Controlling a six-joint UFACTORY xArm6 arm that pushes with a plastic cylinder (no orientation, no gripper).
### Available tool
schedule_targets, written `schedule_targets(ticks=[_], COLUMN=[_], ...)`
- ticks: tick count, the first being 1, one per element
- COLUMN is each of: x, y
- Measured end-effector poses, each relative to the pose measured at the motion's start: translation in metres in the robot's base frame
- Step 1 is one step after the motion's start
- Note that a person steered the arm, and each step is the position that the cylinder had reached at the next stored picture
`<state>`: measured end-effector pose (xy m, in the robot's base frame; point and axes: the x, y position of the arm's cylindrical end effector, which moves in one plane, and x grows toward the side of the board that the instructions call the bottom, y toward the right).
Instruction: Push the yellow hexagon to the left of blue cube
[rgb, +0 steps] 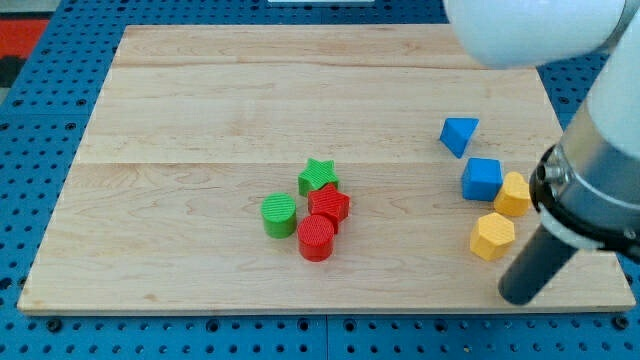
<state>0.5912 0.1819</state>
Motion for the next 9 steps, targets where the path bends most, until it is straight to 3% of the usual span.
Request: schedule_targets(ticks=[2,4,5,6,9], x=[-0.086,-0.128,-0.116,-0.074,-0.059], y=[0.0,0.0,-0.024,-0.035,-0.092])
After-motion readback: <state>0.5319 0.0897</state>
